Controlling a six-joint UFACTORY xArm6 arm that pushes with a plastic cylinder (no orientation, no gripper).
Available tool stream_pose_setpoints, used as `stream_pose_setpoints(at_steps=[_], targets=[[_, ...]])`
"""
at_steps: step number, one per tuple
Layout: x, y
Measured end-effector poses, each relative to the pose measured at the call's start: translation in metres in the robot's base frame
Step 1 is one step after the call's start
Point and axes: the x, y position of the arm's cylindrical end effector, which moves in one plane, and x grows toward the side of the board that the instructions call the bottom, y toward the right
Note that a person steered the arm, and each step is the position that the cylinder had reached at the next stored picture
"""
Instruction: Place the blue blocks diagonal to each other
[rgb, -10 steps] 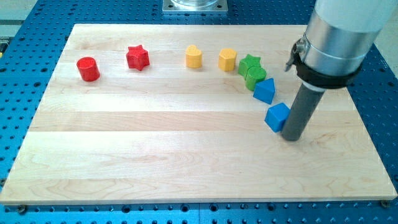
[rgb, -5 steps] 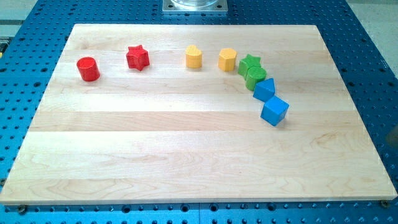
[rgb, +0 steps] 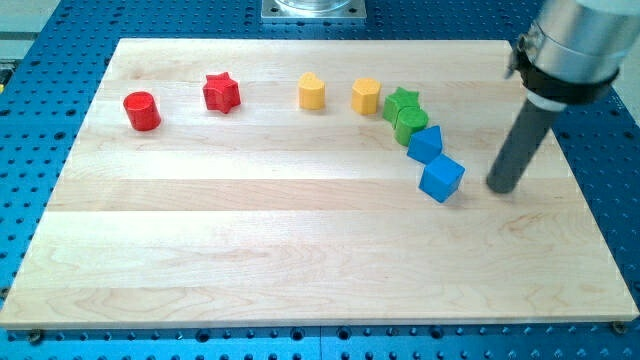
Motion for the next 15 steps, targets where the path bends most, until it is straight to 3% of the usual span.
stream_pose_setpoints(at_steps=[2,3,4,5,6,10,11,12,13,14,15], targets=[[-0.074,-0.025],[-0.088,-0.047],[-0.078,-0.068],[0.030,-0.069],[0.101,-0.049],[0.071,0.014],[0.081,0.066],[0.144,0.084],[0.153,0.022],[0.115,-0.050],[0.116,-0.055]])
